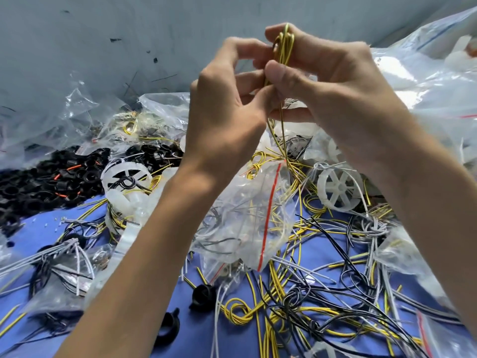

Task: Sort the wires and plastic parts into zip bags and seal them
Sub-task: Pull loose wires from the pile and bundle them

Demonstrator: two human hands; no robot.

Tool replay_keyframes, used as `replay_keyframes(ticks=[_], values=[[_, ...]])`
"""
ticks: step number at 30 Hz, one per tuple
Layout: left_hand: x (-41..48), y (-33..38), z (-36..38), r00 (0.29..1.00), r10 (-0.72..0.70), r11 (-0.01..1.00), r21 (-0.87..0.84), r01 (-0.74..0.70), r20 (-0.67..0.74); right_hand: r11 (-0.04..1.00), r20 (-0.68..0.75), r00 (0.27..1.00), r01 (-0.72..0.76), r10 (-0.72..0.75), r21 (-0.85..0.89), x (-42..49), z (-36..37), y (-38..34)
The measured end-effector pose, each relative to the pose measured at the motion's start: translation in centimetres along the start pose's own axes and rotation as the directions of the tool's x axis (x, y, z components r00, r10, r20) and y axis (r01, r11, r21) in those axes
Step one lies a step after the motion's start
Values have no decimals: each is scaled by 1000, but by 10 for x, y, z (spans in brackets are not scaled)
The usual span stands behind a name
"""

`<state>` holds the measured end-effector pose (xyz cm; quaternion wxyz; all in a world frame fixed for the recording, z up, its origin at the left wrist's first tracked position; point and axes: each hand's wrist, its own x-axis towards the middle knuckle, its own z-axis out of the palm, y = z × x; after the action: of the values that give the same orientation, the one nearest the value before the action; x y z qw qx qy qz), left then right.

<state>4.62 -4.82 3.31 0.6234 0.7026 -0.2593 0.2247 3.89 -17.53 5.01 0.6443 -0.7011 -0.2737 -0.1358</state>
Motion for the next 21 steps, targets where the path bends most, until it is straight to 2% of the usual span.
replay_keyframes(ticks=[2,4,6,8,11,13,15,17,21], values=[[1,2,-2,999,-32,998,62,32,9,1000,-4,1000,-8,8,2,0,1,0],[2,4,-5,994,-82,978,199,68,65,996,-32,999,13,-16,-83,0,-1,1],[1,8,-10,980,-158,906,413,95,121,982,-108,992,39,-60,-184,2,-7,-1],[0,13,-17,954,-232,827,554,91,188,961,-183,978,47,-99,-273,6,-16,-3],[0,26,-27,901,-293,718,696,-14,321,933,-272,953,29,-134,-358,9,-31,-8],[-2,34,-30,829,-339,656,743,-131,445,929,-288,950,7,-122,-369,9,-35,-10],[-7,37,-25,726,-432,590,777,-221,535,927,-229,970,-7,-85,-374,8,-33,-11],[-12,34,-17,673,-494,523,807,-275,550,926,-134,991,-23,-29,-376,6,-29,-11],[-9,26,-23,699,-477,508,816,-275,533,906,64,995,-44,79,-421,2,-21,-15]])
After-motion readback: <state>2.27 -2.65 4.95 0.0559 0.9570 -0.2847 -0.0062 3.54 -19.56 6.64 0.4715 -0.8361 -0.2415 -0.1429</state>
